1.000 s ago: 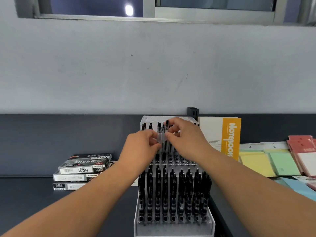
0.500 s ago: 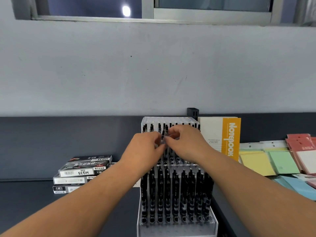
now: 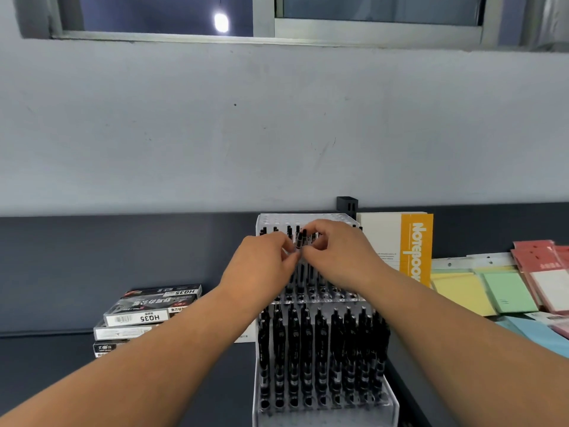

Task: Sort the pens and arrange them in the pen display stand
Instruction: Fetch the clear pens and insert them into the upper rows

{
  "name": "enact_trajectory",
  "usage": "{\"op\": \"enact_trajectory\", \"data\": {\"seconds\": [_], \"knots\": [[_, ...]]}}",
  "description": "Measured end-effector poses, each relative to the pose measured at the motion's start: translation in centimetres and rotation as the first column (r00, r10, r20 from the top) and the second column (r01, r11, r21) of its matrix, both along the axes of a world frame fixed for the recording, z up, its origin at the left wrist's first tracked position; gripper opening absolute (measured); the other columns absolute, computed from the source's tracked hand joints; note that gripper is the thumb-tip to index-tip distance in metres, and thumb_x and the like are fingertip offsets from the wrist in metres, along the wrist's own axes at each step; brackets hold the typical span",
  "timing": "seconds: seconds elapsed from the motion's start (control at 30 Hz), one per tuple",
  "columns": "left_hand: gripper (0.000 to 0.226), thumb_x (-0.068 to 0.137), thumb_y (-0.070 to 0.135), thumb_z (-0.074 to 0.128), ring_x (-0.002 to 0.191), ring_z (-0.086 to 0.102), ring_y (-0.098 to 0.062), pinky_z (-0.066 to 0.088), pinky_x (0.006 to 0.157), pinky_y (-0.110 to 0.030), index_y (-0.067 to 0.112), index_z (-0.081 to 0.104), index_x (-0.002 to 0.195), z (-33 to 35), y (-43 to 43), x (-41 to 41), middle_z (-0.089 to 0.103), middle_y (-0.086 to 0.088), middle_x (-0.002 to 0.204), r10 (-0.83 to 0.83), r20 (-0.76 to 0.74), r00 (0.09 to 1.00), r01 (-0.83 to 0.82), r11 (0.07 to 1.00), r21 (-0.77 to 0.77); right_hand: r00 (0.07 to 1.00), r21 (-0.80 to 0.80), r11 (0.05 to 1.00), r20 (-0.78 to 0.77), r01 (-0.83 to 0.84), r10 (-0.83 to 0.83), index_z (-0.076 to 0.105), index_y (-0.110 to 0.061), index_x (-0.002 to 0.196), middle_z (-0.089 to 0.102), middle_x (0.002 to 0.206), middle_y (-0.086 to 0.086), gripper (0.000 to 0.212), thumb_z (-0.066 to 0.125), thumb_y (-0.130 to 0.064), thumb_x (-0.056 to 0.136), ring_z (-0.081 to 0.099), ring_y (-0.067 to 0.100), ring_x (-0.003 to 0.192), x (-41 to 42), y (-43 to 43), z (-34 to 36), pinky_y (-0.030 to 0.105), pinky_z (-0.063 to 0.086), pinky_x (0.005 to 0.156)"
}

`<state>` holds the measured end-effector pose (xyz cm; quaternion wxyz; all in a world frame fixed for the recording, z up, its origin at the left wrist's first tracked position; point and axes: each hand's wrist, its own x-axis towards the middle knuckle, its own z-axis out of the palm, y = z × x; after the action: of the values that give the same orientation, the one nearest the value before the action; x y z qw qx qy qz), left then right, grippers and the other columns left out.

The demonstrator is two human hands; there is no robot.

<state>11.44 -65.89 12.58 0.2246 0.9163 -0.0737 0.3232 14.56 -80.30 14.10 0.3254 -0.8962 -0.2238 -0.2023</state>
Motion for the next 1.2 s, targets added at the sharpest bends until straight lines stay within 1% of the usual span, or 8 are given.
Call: {"op": "enact_trajectory", "data": {"seconds": [0.1,0.2,0.27,0.4,0.53,0.73,0.93,1.2], "knots": [[0.019,0.092,0.041,0.056,0.077,0.063,-0.010,0.052,0.069,-0.028,0.024,0.064,0.089,-0.1,0.0,0.3,0.068,0.008,0.082,0.051,-0.024,0.998,-0.051,0.999,-0.007,0.997,0.010,0.998,0.048,0.060,-0.060,0.063,-0.027,0.119,0.060,0.085,-0.016,0.033,0.062,-0.030,0.087,0.053,0.001,0.079,0.1,0.1,-0.2,0.013,0.035,0.066],[0.019,0.091,0.042,0.055,0.074,0.063,-0.012,0.052,0.065,-0.028,0.029,0.057,0.077,-0.1,-0.1,0.4,0.066,0.008,0.077,0.090,-0.044,0.995,-0.091,0.996,-0.014,0.993,0.051,0.994,0.064,0.097,-0.101,0.065,-0.024,0.116,0.059,0.082,-0.016,0.032,0.065,-0.030,0.085,0.053,0.002,0.080,0.2,0.4,-0.4,0.005,0.031,0.062],[0.022,0.091,0.042,0.054,0.072,0.063,-0.013,0.051,0.063,-0.027,0.030,0.053,0.073,0.0,-0.2,0.4,0.066,0.007,0.075,0.112,-0.046,0.993,-0.113,0.993,-0.023,0.992,0.079,0.991,0.059,0.105,-0.110,0.065,-0.022,0.116,0.062,0.083,-0.014,0.033,0.066,-0.029,0.084,0.055,0.002,0.080,0.3,0.7,-0.5,0.009,0.035,0.064],[0.021,0.091,0.038,0.054,0.075,0.064,-0.017,0.053,0.067,-0.031,0.024,0.057,0.075,0.0,-0.2,0.5,0.068,0.002,0.077,0.140,-0.041,0.989,-0.141,0.990,-0.026,0.995,0.045,0.996,0.059,0.081,-0.084,0.064,-0.021,0.118,0.062,0.082,-0.013,0.034,0.066,-0.027,0.085,0.057,0.005,0.082,0.1,1.2,-0.3,0.018,0.039,0.074],[0.019,0.090,0.036,0.054,0.077,0.064,-0.020,0.052,0.066,-0.030,0.023,0.057,0.077,-0.6,-0.2,0.6,0.069,0.000,0.080,0.149,-0.050,0.988,-0.149,0.989,-0.008,0.997,-0.008,0.999,0.062,0.042,-0.041,0.064,-0.025,0.116,0.063,0.077,-0.013,0.032,0.067,-0.022,0.084,0.056,0.003,0.075,0.2,1.5,-0.2,0.015,0.038,0.063],[0.020,0.090,0.037,0.054,0.077,0.063,-0.019,0.050,0.065,-0.029,0.022,0.057,0.078,-0.8,-0.1,1.0,0.068,0.000,0.080,0.162,-0.046,0.986,-0.162,0.987,0.006,0.997,-0.026,1.000,0.073,0.015,-0.013,0.059,-0.025,0.123,0.059,0.077,-0.014,0.041,0.065,-0.020,0.083,0.055,0.002,0.074,0.0,1.2,-0.9,0.017,0.038,0.066],[0.019,0.092,0.036,0.053,0.076,0.064,-0.018,0.052,0.066,-0.030,0.025,0.053,0.077,-0.5,-0.4,0.8,0.069,0.001,0.082,0.150,-0.049,0.987,-0.149,0.988,0.031,0.997,-0.003,1.000,0.074,-0.011,0.011,0.053,-0.029,0.130,0.060,0.078,-0.014,0.048,0.063,-0.018,0.085,0.055,-0.003,0.072,0.0,1.1,-1.2,0.008,0.036,0.063],[0.023,0.092,0.040,0.053,0.076,0.064,-0.019,0.051,0.064,-0.029,0.021,0.063,0.084,-0.6,-0.6,0.2,0.069,0.000,0.080,0.190,-0.069,0.979,-0.188,0.982,0.033,0.998,-0.023,1.000,0.061,-0.001,0.003,0.041,-0.031,0.137,0.065,0.079,-0.009,0.055,0.062,-0.019,0.087,0.063,0.009,0.077,-0.5,0.7,-1.1,0.028,0.052,0.078]]}}
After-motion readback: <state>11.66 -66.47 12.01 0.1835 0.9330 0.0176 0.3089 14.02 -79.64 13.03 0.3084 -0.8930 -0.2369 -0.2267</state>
